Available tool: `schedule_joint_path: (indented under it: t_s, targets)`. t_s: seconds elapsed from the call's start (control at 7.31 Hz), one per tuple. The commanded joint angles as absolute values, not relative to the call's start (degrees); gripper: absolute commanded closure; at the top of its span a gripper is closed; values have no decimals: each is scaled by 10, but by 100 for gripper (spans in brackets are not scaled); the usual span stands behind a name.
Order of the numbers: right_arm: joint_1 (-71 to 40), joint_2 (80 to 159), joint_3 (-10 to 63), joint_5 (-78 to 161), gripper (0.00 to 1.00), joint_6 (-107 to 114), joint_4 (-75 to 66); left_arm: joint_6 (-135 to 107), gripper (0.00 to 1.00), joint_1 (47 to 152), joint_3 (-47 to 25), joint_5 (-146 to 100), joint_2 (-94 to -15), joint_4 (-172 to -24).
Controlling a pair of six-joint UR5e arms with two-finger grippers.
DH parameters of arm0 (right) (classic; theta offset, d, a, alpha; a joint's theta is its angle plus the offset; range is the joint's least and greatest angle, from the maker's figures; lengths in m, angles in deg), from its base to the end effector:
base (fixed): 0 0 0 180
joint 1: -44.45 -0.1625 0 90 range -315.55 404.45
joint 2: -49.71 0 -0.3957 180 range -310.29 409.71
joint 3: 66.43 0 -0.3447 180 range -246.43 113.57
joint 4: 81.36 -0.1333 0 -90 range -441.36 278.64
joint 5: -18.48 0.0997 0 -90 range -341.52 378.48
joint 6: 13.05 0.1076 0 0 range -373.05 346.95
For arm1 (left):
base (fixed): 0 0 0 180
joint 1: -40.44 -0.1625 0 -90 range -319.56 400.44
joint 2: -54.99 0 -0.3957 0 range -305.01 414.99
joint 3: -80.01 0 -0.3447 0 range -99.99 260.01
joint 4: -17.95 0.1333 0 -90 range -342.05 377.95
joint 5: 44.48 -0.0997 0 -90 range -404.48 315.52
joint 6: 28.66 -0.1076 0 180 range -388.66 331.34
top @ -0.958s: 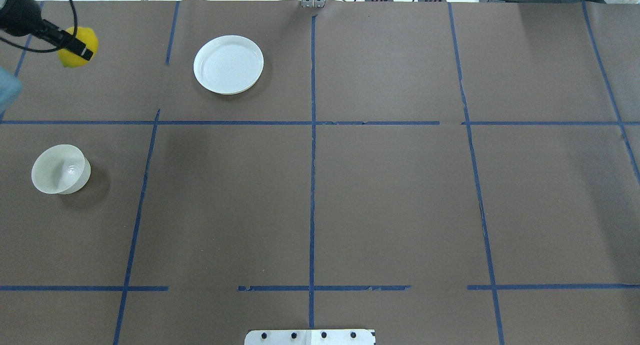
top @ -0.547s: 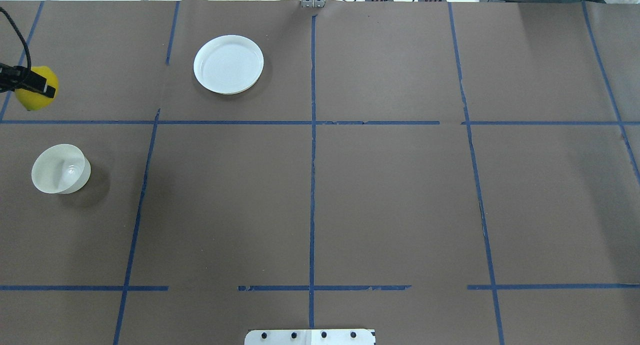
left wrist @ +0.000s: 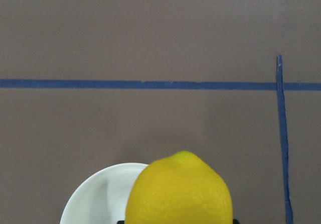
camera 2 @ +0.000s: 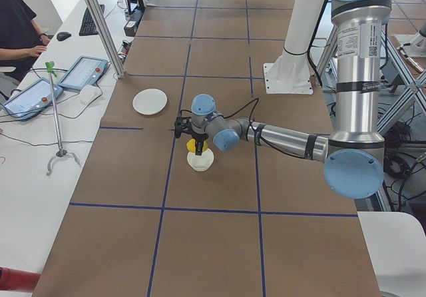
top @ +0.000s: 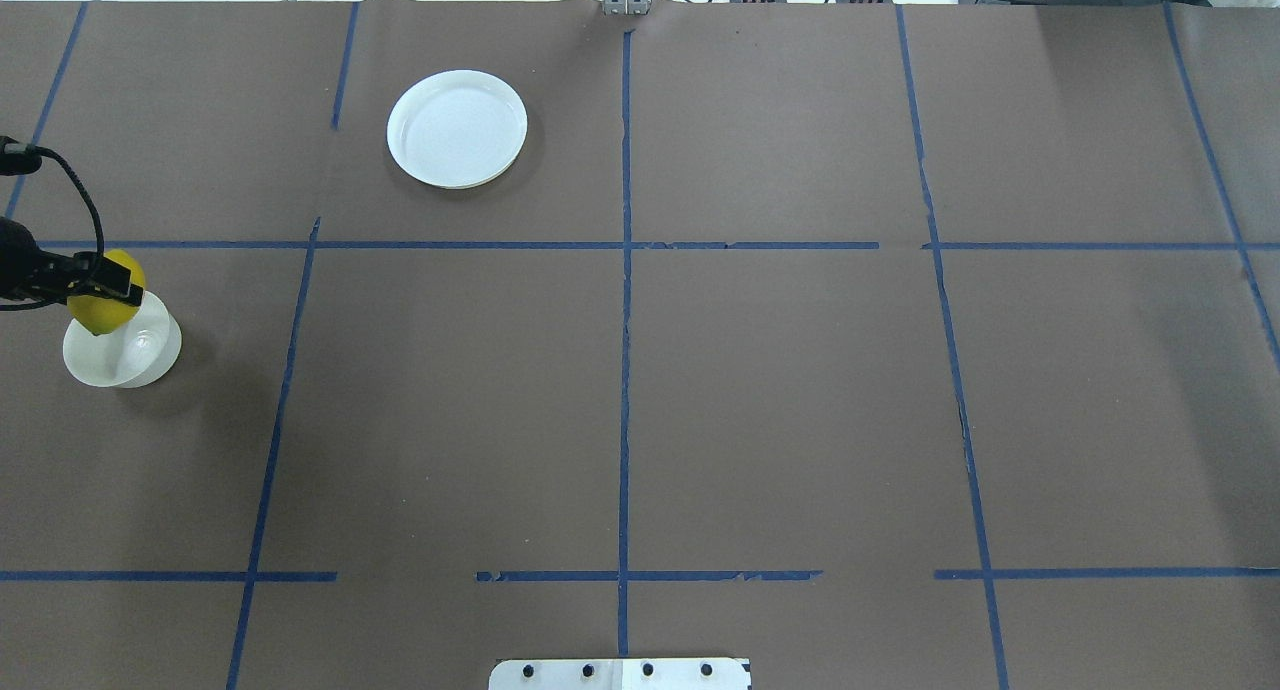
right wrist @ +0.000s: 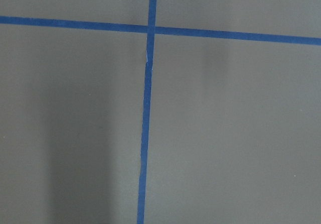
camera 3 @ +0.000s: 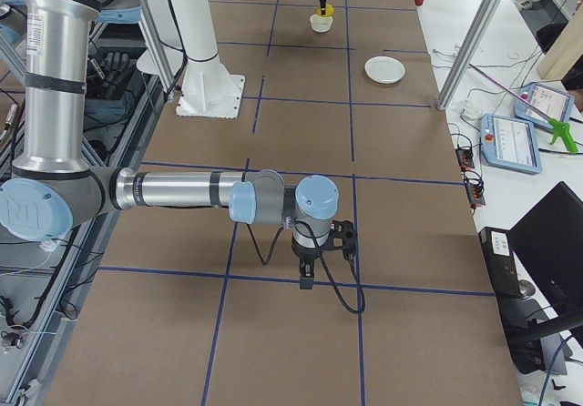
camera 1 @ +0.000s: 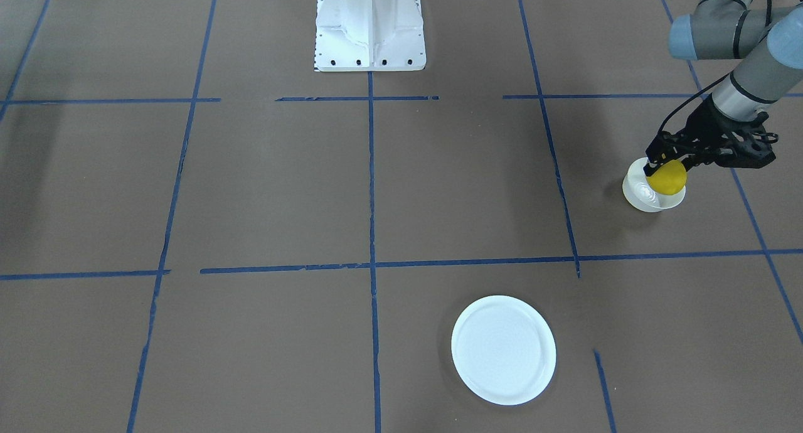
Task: Move lemon from plate to bowl
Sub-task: 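Lower the lemon into the white bowl and open the left gripper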
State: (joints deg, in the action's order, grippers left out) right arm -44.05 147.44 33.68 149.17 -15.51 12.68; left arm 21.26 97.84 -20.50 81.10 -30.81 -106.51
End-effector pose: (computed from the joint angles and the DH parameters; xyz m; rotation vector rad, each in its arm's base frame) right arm 0.0530 -0.3900 0.6247 -0.0218 -0.7104 -0.0559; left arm 0.1809 -0.4141 0.5204 0.1252 0.8987 -0.0604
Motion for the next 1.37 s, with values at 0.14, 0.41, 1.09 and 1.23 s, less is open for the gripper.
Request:
schedule_joint_path:
  t_s: [0.14, 0.41, 1.09, 1.23]
  targets:
    - [-441, 1474, 337, 1491, 0, -155, 127, 209, 100, 970, -183, 808, -303, -1076]
    - [-441, 1474, 337, 1491, 0, -155, 127, 185, 1, 970, -182, 809, -305, -1076]
    - [-441, 1474, 337, 1492, 0, -155, 127, -31, 0, 1035, -203, 845, -367, -925]
    - [-441, 1474, 337, 1492, 0, -155, 127, -127, 0, 1081, -205, 845, -422, -812]
